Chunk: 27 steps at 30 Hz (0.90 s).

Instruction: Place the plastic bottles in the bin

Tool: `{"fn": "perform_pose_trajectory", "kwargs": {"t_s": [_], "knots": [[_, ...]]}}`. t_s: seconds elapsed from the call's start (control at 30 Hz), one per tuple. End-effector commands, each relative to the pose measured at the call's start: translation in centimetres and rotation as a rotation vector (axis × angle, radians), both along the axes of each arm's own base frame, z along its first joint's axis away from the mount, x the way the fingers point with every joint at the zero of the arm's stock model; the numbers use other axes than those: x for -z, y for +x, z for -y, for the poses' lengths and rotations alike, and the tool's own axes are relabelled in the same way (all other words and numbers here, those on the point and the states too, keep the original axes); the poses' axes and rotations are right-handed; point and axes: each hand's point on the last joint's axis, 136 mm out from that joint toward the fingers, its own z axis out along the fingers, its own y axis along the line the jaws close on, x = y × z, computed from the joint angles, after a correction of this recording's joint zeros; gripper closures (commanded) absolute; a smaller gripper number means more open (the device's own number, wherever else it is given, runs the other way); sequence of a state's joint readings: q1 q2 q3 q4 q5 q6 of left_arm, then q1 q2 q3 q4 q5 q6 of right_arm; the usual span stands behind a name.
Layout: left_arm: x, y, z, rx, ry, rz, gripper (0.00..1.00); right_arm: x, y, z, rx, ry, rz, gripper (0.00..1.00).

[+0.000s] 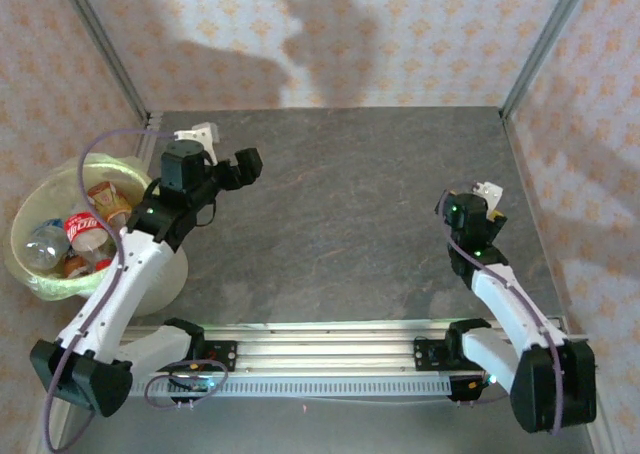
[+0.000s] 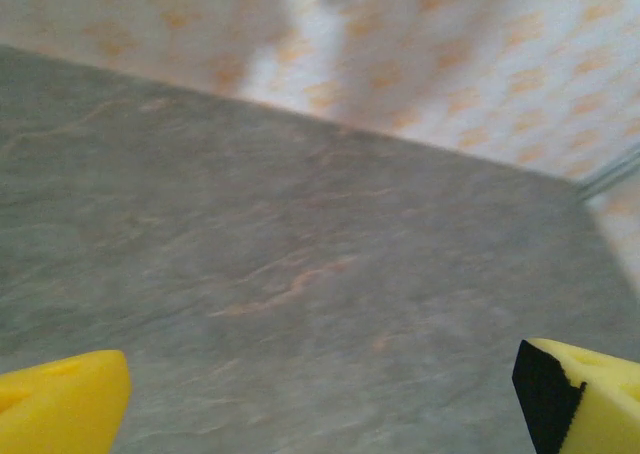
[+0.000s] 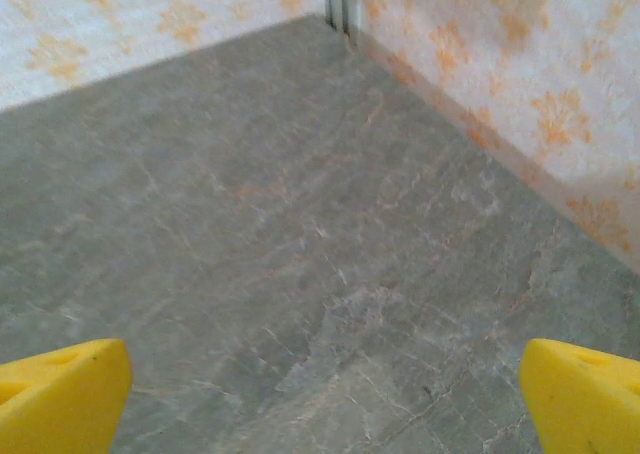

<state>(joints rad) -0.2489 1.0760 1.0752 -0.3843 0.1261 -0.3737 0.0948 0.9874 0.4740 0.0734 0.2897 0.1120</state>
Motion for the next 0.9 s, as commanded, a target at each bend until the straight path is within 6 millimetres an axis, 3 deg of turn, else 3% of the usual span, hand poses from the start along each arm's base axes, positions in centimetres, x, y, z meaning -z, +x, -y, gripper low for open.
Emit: {"fn": "perform_pose_trajectory", "kwargs": {"t_s": [0.0,0.2,0.33,0.47,0.7,0.87], "knots": [[1.6,0.5,-2.7,-0.084,0.194,0.001,0.0,0.7,2.6,-0.7,-0.104,0.06,0.048,0.01],[6.3,0.6,-4.7,-0.07,0.408,0.016,0.0,4.7,5.7,-1.3,-0.175,0.047,-0.008,0.01],[9.8,0.4,-6.4,-0.074,0.434,-0.04,0.0,4.2,7.8,-2.3,-0.263,0.027,0.04,0.01],[12.6,0.6,-8.1,-0.116,0.436,-0.058,0.0,6.6,7.4,-2.9,-0.297,0.029,0.067,0.01],[16.9,1.8,-8.8,-0.111,0.405,-0.048,0.0,6.3,7.3,-1.5,-0.213,0.012,0.081,0.01],[18.2,3.7,-8.9,-0.127,0.408,0.015,0.0,6.3,7.2,-1.5,-0.212,0.009,0.075,0.01]]}}
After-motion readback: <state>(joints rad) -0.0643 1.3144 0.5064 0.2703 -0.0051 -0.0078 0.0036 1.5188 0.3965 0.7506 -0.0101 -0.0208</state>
